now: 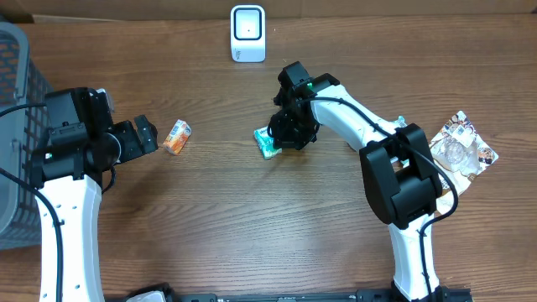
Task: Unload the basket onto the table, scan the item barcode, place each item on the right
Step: 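Lower the right gripper onto the teal tissue pack and grasp it, then lift the tissue pack with the right gripper toward the scanner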
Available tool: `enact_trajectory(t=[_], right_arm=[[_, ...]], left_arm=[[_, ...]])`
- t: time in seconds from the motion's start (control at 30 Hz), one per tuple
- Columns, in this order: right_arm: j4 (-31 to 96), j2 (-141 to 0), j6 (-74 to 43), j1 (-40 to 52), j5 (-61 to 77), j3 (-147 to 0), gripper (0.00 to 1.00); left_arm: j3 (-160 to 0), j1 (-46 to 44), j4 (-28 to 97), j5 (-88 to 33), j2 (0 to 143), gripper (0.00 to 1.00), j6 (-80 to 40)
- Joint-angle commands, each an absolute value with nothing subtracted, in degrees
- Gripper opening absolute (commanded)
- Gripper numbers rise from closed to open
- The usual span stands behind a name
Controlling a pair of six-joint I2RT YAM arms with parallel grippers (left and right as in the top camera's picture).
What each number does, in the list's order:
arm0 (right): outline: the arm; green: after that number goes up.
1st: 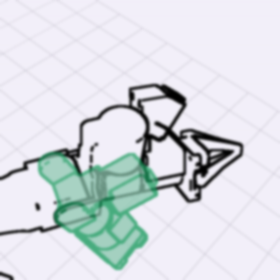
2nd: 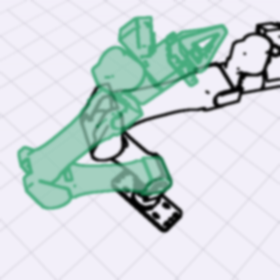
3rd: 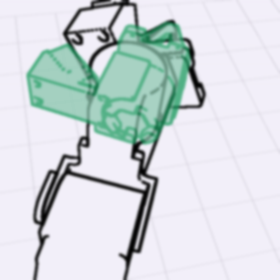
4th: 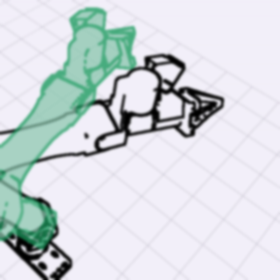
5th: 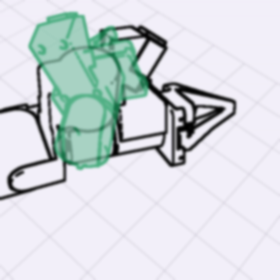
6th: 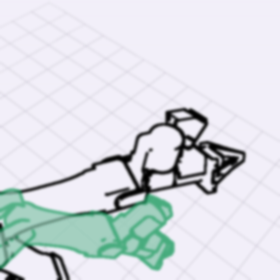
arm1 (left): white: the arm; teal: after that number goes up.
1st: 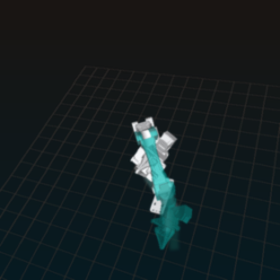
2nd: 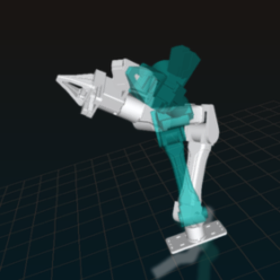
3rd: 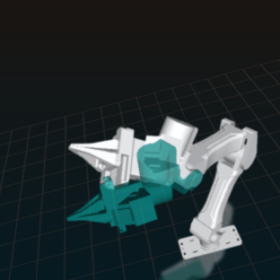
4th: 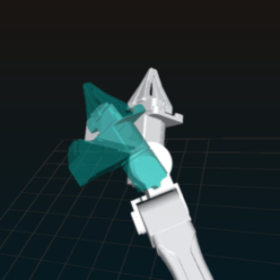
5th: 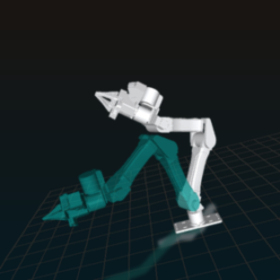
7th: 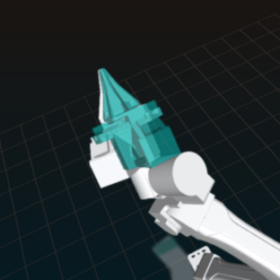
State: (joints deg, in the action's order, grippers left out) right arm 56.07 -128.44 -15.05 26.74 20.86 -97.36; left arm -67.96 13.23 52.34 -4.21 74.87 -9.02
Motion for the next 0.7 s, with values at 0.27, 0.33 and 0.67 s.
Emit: enact_trajectory(t=[0.27,0.33,0.67], right_arm=[[54.85,-122.19,-8.36,20.34,57.67,-97.43,0.04],[53.87,-120.81,-7.53,18.2,66.76,-97.51,0.04],[50.65,-120.09,-11.51,9.58,89.93,-97.51,0.04]], left_arm=[[-69.21,13.26,52.23,-3.84,73.93,1.0,-9.39],[-69.21,13.26,52.23,-3.84,73.93,0.99,-9.39],[-69.21,13.26,52.23,-3.84,73.93,1.0,-9.39]])
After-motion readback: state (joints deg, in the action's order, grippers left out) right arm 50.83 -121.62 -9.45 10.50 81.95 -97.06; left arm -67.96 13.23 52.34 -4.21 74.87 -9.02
